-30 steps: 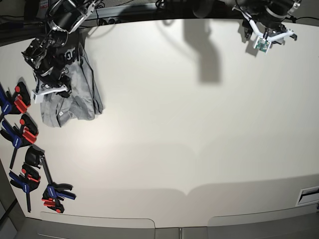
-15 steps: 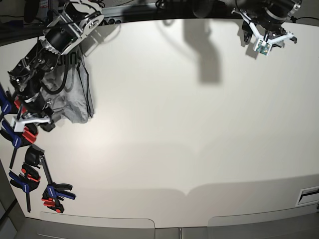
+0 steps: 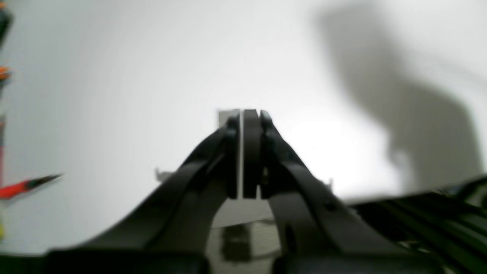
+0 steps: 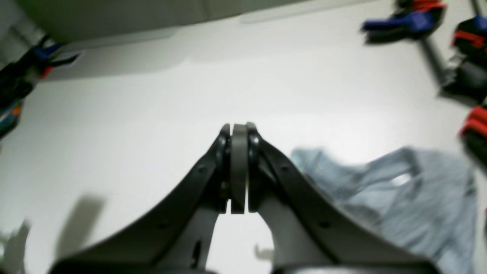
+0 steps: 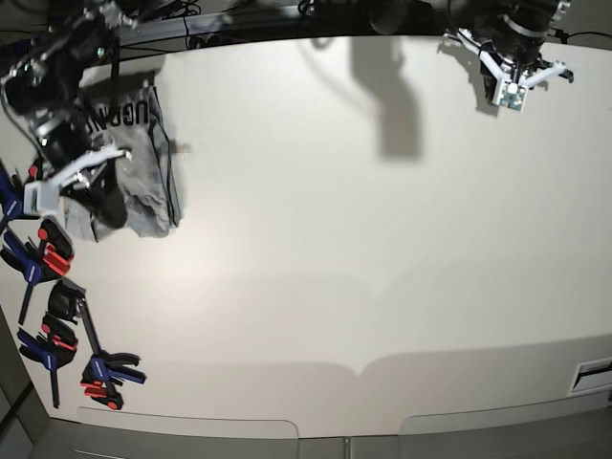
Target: Fold the T-shirt properly
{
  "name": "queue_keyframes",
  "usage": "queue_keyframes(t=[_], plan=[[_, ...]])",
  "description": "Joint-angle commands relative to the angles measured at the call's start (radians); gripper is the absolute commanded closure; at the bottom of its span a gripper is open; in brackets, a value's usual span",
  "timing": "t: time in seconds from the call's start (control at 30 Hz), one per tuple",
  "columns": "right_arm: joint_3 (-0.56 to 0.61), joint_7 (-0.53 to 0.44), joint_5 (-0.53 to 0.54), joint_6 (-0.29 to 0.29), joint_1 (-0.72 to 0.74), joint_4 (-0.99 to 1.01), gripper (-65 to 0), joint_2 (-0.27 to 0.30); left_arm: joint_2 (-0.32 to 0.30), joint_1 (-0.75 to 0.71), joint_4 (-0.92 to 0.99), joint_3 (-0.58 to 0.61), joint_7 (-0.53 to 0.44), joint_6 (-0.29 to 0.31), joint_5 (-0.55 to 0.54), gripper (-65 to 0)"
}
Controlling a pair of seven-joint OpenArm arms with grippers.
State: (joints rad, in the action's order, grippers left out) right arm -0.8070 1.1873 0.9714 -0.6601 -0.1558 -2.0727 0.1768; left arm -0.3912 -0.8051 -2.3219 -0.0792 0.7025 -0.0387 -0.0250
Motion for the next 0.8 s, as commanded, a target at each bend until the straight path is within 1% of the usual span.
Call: queue_keyframes(t=[0.0, 0.07, 0.1, 0.13, 0.2, 0.23, 0.3, 0.43, 0.57, 0.7, 0.77], plan=[[-0.003, -0.011, 0.045, -0.007, -0.035, -0.032, 0.0, 0.008, -0.008, -0.009, -0.019, -0.019, -0.022, -0.015, 0.006, 0.0], [-0.003, 0.023, 0.099, -0.012, -0.116, -0.059, 0.0, 0.001, -0.008, -0.019, -0.015, -0.064, -0.022, -0.014, 0.006, 0.0], [-0.003, 0.040, 0.127, -0.024, -0.154, -0.066, 0.0, 0.000, -0.008, -0.025, -0.012, -0.096, -0.023, -0.014, 0.005, 0.0], [-0.003, 0.056, 0.151, -0.038, -0.191, -0.068, 0.0, 0.001, -0.008, -0.031, -0.008, -0.132, -0.023, -0.014, -0.003, 0.0], [-0.003, 0.083, 0.184, -0.038, -0.256, -0.068, 0.0, 0.000, -0.008, -0.049, 0.008, -0.213, -0.023, -0.009, -0.036, 0.0], [-0.003, 0.089, 0.192, -0.038, -0.287, -0.068, 0.0, 0.000, -0.008, -0.061, 0.024, -0.255, -0.025, 0.006, -0.060, 0.0], [-0.003, 0.090, 0.192, -0.038, -0.347, -0.068, 0.0, 0.000, -0.008, -0.080, 0.068, -0.337, -0.027, 0.054, -0.129, 0.0], [-0.003, 0.090, 0.192, -0.038, -0.444, -0.067, 0.0, 0.000, -0.008, -0.115, 0.213, -0.462, -0.026, 0.187, -0.282, 0.0], [-0.003, 0.108, 0.192, -0.038, -0.521, -0.067, 0.0, 0.000, -0.008, -0.163, 0.386, -0.523, -0.016, 0.310, -0.430, 0.0], [0.002, 0.128, 0.192, -0.038, -0.620, -0.060, 0.0, -0.004, 0.000, -0.229, 0.524, -0.527, 0.039, 0.484, -0.635, 0.0], [0.029, 0.126, 0.191, -0.038, -0.679, -0.045, 0.0, -0.008, 0.014, -0.244, 0.588, -0.526, 0.079, 0.574, -0.713, 0.0]])
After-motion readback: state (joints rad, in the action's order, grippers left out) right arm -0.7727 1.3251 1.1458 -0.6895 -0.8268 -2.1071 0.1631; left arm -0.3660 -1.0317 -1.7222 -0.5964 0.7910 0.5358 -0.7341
